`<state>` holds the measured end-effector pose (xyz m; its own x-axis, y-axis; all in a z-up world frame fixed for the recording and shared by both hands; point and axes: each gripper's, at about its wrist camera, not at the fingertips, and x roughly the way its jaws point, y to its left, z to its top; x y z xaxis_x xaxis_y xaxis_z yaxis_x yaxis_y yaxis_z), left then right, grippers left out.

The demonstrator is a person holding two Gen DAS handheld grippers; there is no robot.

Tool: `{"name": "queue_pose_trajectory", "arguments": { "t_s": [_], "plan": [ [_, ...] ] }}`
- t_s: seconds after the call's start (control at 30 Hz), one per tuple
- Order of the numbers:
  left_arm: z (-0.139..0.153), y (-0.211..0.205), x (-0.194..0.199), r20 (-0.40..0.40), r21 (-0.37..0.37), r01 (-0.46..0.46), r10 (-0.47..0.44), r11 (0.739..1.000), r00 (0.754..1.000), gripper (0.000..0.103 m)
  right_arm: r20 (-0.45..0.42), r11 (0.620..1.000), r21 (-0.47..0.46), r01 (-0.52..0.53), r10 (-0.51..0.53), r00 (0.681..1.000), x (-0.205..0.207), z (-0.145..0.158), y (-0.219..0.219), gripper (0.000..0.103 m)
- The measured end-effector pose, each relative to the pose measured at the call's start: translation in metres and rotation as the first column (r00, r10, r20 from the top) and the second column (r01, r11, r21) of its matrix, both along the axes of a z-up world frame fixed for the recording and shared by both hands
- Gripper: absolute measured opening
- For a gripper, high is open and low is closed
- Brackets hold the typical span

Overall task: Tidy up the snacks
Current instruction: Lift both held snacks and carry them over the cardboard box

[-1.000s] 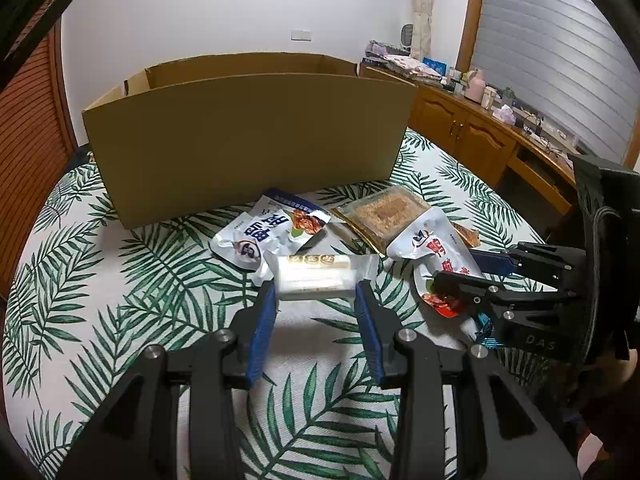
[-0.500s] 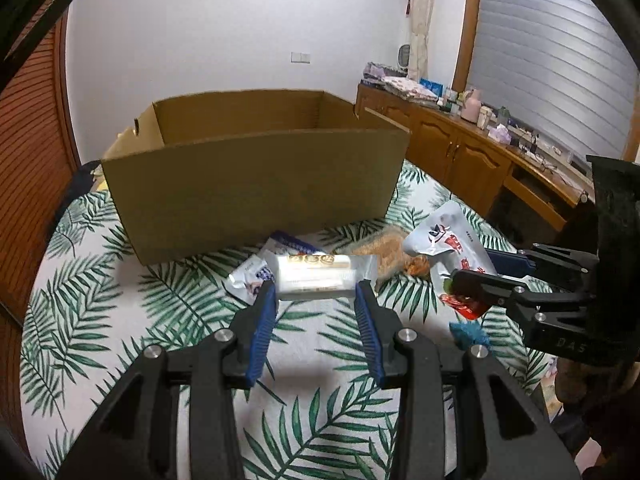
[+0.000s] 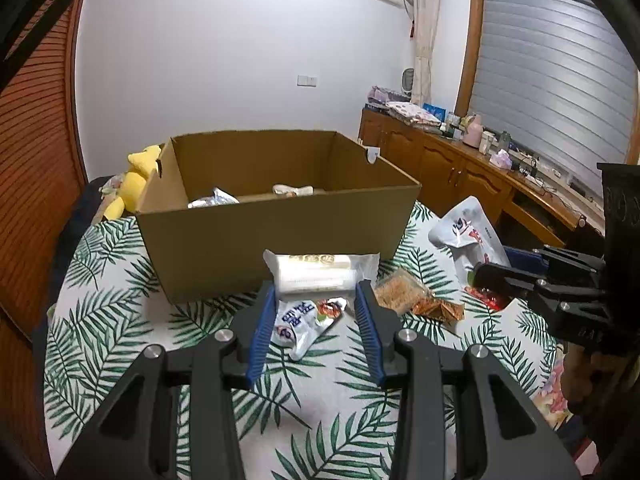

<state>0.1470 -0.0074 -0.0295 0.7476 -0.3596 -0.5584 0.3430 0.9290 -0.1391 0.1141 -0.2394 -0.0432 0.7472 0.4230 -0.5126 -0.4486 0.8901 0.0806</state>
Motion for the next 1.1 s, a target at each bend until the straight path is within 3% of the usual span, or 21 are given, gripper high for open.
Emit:
{"name": "queue_pose_trajectory", "arguments": {
  "t_s": [0.33, 0.7, 1.1],
  "plan": [
    [0.012, 0.014, 0.015, 0.033, -0.01, -0.005, 0.005, 1.0, 0.999, 0.038, 0.061, 1.0, -0.012, -0.022, 0.023, 0.998, 0.03, 0.025, 0.013, 0.037],
    [0.03, 0.029, 0.066, 0.085, 0.049, -0.026, 0.022, 0.998, 0.996, 0.038, 0.098, 0.999, -0.005, -0.038, 0.038, 0.994, 0.079, 0.033, 0.024, 0.037],
    [0.034, 0.027, 0.126, 0.065, 0.026, -0.038, 0.036, 0.999, 0.997, 0.038, 0.117, 0.999, -0.004, -0.048, 0.048, 0.992, 0.114, 0.045, 0.033, 0.037]
  ]
}}
